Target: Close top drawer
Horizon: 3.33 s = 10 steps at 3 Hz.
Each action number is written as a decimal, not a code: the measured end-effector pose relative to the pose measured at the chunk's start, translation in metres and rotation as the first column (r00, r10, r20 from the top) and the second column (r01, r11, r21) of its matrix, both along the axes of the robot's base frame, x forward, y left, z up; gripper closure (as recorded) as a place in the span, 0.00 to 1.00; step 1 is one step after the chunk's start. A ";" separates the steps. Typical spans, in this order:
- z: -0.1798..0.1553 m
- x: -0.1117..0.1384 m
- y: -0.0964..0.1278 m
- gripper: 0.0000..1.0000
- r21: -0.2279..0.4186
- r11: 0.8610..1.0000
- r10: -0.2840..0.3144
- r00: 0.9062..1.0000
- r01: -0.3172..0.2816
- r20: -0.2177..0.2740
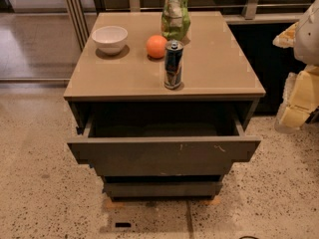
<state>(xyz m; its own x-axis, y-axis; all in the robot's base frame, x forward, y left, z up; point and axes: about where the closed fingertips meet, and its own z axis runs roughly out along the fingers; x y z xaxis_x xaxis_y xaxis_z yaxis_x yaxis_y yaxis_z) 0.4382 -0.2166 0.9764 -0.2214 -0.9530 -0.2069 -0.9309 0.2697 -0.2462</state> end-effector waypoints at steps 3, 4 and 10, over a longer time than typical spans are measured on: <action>-0.038 0.000 -0.001 0.46 0.051 0.999 -0.001 1.000 0.002 -0.003; -0.088 0.003 0.000 0.70 0.131 0.991 0.014 0.999 -0.010 -0.034; -0.308 0.024 0.078 1.00 0.429 0.891 0.218 0.969 -0.149 -0.116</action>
Offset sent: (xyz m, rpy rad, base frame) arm -0.0003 -0.0003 -0.0051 0.0052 0.0012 -0.0011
